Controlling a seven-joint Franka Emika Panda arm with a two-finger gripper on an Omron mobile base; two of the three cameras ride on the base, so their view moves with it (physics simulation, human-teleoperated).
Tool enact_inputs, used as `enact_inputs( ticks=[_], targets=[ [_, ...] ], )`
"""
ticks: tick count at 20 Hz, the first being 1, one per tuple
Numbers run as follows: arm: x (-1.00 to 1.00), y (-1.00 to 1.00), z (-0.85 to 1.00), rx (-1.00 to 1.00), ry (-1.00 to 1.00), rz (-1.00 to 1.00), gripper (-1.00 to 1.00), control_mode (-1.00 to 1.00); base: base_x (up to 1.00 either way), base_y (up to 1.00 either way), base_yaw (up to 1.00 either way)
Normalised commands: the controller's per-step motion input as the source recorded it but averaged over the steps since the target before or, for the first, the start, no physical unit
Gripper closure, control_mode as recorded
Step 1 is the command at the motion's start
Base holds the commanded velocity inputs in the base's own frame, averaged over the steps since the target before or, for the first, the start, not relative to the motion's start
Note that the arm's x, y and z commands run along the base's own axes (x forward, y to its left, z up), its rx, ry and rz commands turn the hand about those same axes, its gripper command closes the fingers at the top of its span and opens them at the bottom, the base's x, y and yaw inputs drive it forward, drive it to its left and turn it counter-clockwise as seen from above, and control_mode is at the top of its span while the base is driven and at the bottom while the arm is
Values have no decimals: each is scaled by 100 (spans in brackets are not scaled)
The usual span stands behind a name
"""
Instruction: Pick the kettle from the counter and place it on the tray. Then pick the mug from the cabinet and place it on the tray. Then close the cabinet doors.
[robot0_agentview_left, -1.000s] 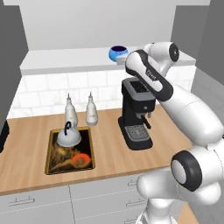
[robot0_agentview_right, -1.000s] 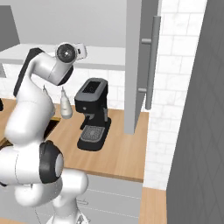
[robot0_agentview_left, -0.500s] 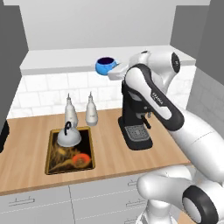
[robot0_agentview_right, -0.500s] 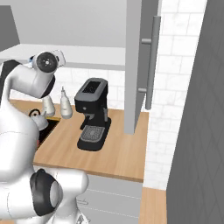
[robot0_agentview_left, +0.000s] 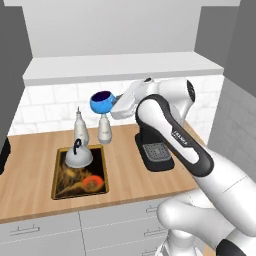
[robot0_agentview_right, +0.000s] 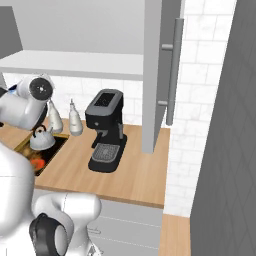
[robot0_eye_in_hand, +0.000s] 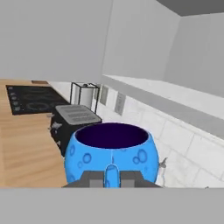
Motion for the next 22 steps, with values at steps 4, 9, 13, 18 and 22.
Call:
enact_inputs(
  ticks=[4, 9, 13, 18, 22],
  targets=[
    [-18, 42, -80, -5, 0, 24, 100, -100, 0, 0, 0],
    [-2, 26, -84, -4, 2, 24, 100, -100, 0, 0, 0],
    [0, 17, -78, 0, 1, 23, 100, -100, 0, 0, 0],
    [0, 11, -68, 0, 0, 23, 100, -100, 0, 0, 0],
    [15, 7, -60, 0, 0, 16, 100, -100, 0, 0, 0]
  ],
)
